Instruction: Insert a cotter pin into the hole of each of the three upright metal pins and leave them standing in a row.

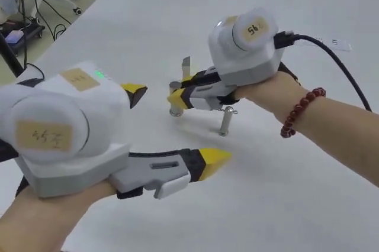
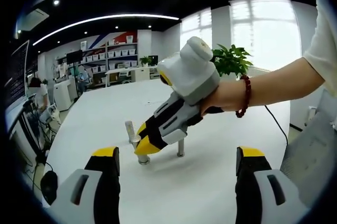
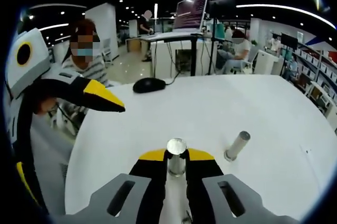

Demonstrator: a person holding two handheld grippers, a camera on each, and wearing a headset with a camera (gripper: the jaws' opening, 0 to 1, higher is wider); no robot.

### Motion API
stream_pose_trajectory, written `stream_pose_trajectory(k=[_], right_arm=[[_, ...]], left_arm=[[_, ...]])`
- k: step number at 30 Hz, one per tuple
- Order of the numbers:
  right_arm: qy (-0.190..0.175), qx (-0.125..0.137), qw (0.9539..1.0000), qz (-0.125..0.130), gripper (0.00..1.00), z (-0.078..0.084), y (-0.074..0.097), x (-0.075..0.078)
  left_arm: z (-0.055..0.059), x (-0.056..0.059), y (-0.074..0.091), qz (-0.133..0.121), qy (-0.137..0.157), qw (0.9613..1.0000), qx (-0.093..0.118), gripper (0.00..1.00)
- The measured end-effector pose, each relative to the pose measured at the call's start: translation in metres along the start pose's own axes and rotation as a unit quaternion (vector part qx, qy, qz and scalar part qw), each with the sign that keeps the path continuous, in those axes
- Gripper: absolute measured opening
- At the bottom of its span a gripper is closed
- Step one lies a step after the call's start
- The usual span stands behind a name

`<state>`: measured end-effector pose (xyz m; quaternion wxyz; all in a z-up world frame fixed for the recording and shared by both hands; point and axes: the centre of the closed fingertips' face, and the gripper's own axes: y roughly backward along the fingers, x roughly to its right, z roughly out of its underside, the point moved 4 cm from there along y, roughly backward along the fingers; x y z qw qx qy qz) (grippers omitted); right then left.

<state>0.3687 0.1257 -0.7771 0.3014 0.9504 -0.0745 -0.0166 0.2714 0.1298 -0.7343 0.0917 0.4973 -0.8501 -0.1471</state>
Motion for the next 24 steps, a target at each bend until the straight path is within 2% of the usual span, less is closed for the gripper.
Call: stream_pose_trajectory(k=[4, 11, 24], right_arm=[[0.009, -0.002, 0.9999, 0.005, 0.13, 0.006, 0.011, -0.009], [-0.002, 0.001, 0.9999, 0.014, 0.13, 0.017, 0.032, -0.021], [-0.029, 0.003, 0.9982, 0.053, 0.13, 0.042, 0.073, -0.022]], left_arm=[[0.000, 0.002, 0.002, -0.001, 0.001, 1.0000, 0.001, 0.91], [-0.001, 0.006, 0.003, 0.003, 0.003, 1.0000, 0.004, 0.90], [-0.002, 0.016, 0.003, 0.015, -0.003, 0.9999, 0.003, 0.88]])
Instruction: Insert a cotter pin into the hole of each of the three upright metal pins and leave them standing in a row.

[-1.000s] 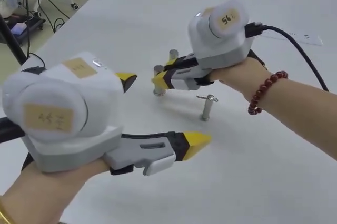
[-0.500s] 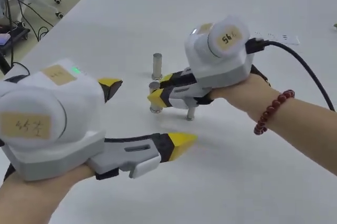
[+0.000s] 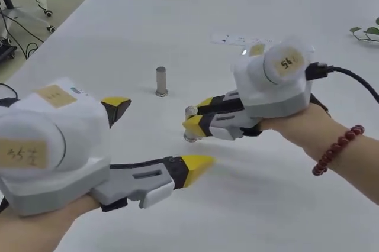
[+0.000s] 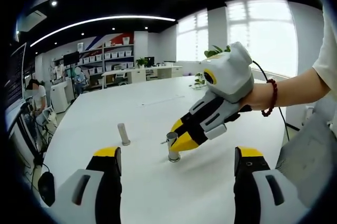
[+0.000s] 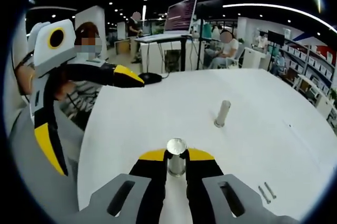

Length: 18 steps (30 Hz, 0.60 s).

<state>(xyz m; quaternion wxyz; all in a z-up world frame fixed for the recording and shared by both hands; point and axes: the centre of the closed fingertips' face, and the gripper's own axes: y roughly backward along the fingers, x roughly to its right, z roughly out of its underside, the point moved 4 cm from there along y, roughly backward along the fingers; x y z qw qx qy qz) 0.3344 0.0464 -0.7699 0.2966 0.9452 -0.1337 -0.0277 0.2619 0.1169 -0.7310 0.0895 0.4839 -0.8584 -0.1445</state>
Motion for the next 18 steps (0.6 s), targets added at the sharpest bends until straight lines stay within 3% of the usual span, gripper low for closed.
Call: stream_pose_trajectory(k=[18], right_arm=[[-0.023, -0.014, 0.9987, 0.043, 0.13, 0.030, 0.035, 0.021]], left_arm=[[-0.003, 0.009, -0.004, 0.014, -0.007, 0.9999, 0.000, 0.87]])
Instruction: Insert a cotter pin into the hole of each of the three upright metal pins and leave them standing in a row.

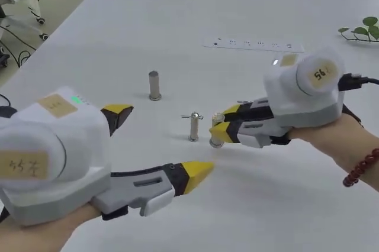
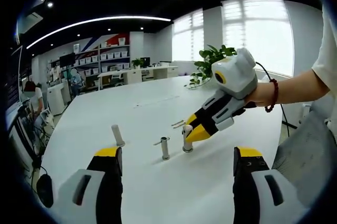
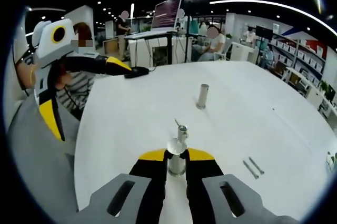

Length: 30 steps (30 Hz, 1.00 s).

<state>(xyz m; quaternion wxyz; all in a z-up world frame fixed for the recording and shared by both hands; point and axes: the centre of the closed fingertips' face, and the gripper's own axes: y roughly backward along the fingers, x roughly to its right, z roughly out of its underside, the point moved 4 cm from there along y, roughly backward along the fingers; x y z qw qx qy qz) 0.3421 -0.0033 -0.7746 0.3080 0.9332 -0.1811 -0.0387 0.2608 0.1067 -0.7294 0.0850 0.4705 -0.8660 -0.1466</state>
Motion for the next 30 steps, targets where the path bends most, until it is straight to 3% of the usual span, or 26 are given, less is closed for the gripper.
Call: stream_pose_trajectory(k=[14, 30], right_arm=[[-0.021, -0.012, 0.9995, 0.022, 0.13, 0.026, 0.011, 0.007], [-0.044, -0.010, 0.9986, 0.029, 0.13, 0.038, 0.011, 0.006]], left_arm=[[0.000, 0.004, -0.004, 0.005, -0.001, 1.0000, 0.003, 0.85], [0.000, 0.009, -0.007, 0.013, -0.004, 0.9999, 0.002, 0.82]])
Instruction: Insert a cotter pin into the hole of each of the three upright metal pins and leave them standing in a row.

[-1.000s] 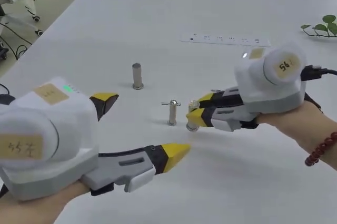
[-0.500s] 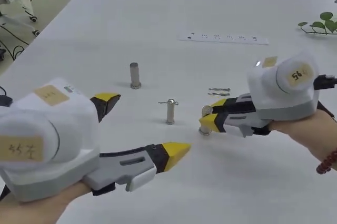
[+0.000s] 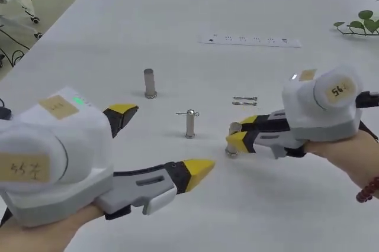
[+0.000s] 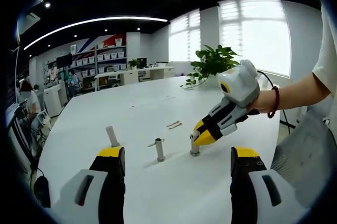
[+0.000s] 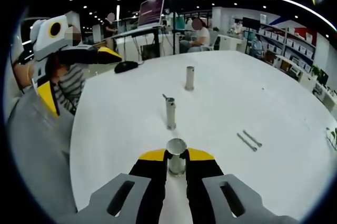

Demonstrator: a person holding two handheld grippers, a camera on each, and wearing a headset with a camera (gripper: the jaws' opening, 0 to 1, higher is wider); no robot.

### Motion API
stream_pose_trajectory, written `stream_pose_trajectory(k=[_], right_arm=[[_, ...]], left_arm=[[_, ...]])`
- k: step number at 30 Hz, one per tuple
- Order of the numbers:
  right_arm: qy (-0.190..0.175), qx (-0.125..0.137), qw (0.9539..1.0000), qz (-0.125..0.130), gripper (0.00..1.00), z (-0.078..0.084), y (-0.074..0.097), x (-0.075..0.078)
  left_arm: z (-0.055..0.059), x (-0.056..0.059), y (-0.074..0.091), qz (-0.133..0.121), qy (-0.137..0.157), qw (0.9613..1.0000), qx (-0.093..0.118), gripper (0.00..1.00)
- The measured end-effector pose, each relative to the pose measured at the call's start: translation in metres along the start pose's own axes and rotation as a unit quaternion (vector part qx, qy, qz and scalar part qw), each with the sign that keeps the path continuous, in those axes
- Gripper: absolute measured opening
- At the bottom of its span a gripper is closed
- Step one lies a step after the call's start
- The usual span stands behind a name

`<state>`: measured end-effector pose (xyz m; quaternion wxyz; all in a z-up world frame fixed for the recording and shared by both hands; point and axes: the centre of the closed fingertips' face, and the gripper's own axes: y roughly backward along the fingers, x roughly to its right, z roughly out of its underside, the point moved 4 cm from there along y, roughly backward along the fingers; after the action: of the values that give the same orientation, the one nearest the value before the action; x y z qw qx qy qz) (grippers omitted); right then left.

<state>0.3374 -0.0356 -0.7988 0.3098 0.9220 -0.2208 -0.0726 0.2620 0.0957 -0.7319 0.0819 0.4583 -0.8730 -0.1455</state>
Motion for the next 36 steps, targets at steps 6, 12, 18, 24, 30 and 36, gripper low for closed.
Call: stream_pose_trajectory(k=[6, 12, 18, 24, 30, 36], right_arm=[[0.000, 0.001, 1.0000, -0.001, 0.13, 0.003, -0.001, 0.000], [0.001, 0.004, 1.0000, -0.003, 0.13, 0.003, -0.001, -0.001], [0.005, 0.008, 0.9999, -0.008, 0.14, 0.003, -0.001, -0.002], [0.004, 0.020, 0.9997, -0.013, 0.17, 0.001, -0.002, -0.004], [-0.012, 0.027, 0.9991, -0.029, 0.24, -0.005, 0.002, -0.007], [-0.041, 0.043, 0.9975, -0.039, 0.28, -0.016, 0.010, -0.007]], left_arm=[[0.000, 0.002, -0.001, 0.005, -0.003, 1.0000, -0.001, 0.81], [0.000, 0.002, -0.003, 0.008, -0.002, 1.0000, -0.001, 0.81], [0.001, 0.003, -0.005, 0.010, 0.000, 0.9999, -0.001, 0.81], [0.002, 0.002, -0.005, 0.011, -0.001, 0.9999, -0.003, 0.81], [0.002, 0.000, -0.004, 0.010, -0.001, 0.9999, -0.002, 0.82], [0.002, 0.000, -0.004, 0.011, -0.001, 0.9999, -0.003, 0.82]])
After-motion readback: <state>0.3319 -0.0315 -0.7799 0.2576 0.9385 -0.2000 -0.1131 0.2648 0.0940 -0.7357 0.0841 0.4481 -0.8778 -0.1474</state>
